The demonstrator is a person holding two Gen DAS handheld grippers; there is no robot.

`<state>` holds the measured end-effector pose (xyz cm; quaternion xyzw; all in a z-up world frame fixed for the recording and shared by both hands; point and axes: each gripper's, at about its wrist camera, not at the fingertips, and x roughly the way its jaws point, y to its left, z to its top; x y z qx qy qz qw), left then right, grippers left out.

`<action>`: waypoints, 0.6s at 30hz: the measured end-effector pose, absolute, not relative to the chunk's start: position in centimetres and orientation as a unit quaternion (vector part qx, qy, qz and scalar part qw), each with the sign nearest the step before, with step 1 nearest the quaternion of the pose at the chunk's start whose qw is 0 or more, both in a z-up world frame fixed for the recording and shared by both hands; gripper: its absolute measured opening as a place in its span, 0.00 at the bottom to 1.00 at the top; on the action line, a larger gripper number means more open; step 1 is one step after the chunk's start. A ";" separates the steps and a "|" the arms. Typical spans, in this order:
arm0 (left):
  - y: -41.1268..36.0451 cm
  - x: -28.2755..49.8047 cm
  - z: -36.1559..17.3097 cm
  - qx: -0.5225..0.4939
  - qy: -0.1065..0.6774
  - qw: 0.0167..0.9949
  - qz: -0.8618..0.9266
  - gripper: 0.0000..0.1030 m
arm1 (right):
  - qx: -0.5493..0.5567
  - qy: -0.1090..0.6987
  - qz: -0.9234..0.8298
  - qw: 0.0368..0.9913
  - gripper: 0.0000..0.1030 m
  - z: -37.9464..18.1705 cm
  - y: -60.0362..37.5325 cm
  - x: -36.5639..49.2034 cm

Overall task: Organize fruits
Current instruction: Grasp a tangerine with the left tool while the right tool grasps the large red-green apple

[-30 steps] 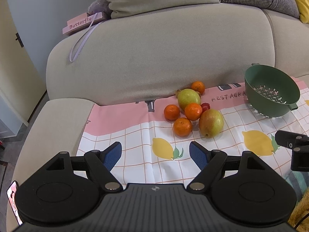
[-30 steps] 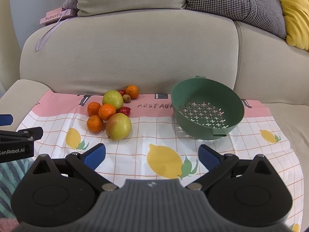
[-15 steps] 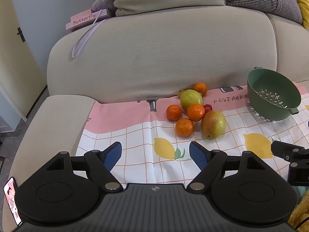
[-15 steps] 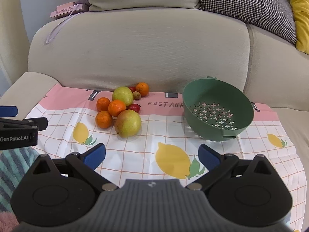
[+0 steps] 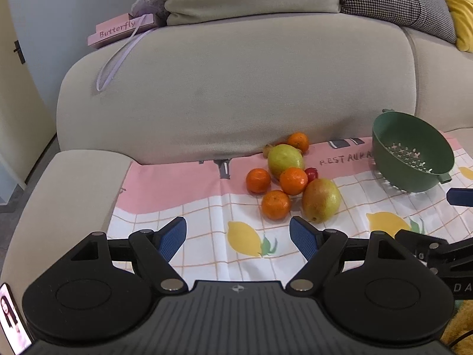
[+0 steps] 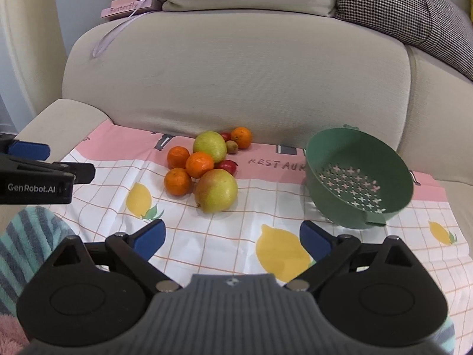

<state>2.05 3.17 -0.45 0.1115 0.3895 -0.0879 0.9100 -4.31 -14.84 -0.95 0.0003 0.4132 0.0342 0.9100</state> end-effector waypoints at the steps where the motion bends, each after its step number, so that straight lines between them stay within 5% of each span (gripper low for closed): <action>1: 3.4 2.2 -0.5 0.114 0.387 0.911 -0.089 0.90 | -0.001 0.409 0.037 0.912 0.87 -1.0 -14.8 -4.2; 13: 4.2 6.4 -2.6 0.091 0.421 0.888 -0.159 0.84 | -0.039 0.395 0.070 0.915 0.83 -3.6 -14.0 -0.3; 18: 3.3 9.0 -4.0 0.086 0.442 0.868 -0.209 0.79 | -0.038 0.419 0.097 0.902 0.72 -5.3 -13.6 2.8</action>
